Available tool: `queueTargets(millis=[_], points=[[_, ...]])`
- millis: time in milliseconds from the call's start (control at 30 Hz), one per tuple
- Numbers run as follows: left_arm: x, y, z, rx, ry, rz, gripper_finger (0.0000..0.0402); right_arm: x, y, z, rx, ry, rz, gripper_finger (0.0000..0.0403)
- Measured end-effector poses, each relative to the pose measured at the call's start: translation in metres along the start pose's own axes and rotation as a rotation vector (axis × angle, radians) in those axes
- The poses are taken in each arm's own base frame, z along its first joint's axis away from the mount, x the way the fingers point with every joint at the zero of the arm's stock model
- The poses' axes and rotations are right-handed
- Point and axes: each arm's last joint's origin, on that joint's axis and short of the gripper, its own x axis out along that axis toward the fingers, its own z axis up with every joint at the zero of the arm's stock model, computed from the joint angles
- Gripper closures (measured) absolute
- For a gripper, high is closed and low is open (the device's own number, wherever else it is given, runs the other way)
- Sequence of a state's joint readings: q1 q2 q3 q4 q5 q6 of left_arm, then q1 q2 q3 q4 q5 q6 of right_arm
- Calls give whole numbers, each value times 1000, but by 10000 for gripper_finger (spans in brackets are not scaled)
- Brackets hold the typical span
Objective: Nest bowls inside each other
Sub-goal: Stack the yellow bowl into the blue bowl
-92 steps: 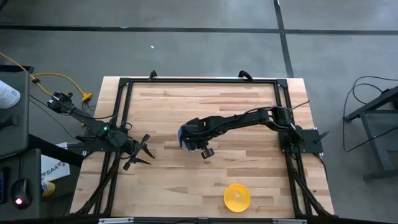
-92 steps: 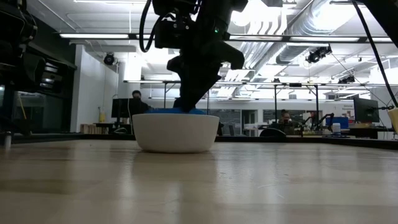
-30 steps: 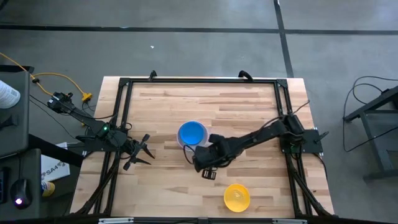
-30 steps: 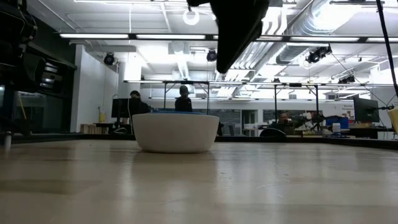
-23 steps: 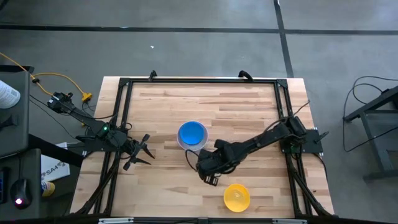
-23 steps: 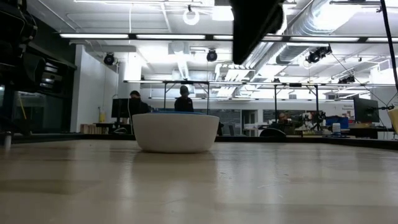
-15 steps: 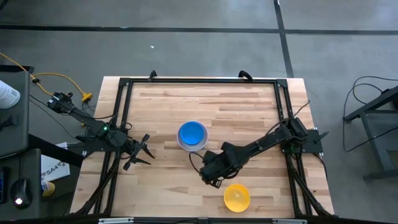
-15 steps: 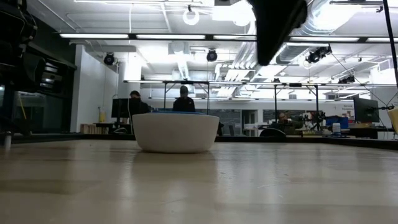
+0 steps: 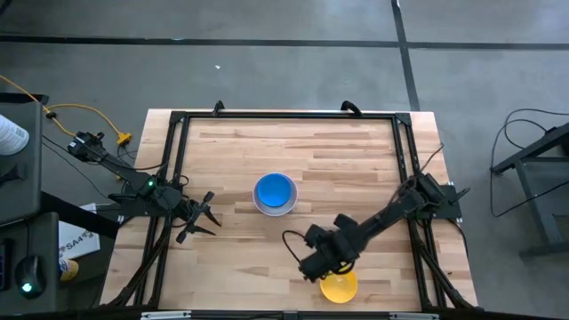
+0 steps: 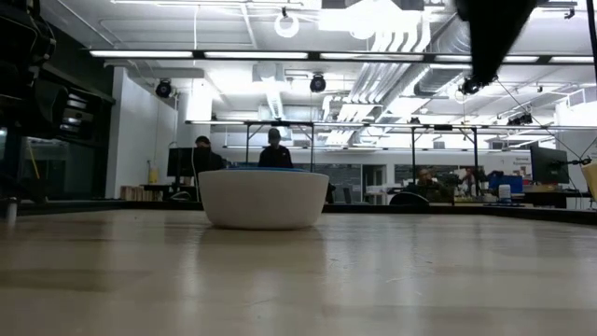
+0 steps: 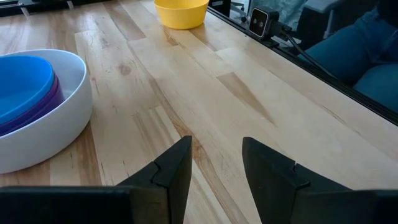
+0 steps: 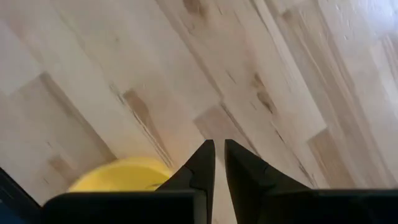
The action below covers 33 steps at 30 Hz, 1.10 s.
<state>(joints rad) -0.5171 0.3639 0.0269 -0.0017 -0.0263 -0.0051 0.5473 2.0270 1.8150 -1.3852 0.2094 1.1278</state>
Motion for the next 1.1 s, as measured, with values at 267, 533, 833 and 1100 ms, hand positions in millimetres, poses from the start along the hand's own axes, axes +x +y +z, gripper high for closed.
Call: queueTargets(millis=[267, 533, 833, 1100], points=[[0, 0, 0, 0, 0, 0, 261, -9, 13, -37, -40, -40, -24, 373], [0, 0, 0, 0, 0, 0, 261, -16, 23, -70, -135, -36, -1, 373], [0, 0, 0, 0, 0, 0, 261, -18, 27, -84, -187, 19, 25, 373], [0, 0, 0, 0, 0, 0, 261, -14, 29, -59, -165, 38, 109, 373]])
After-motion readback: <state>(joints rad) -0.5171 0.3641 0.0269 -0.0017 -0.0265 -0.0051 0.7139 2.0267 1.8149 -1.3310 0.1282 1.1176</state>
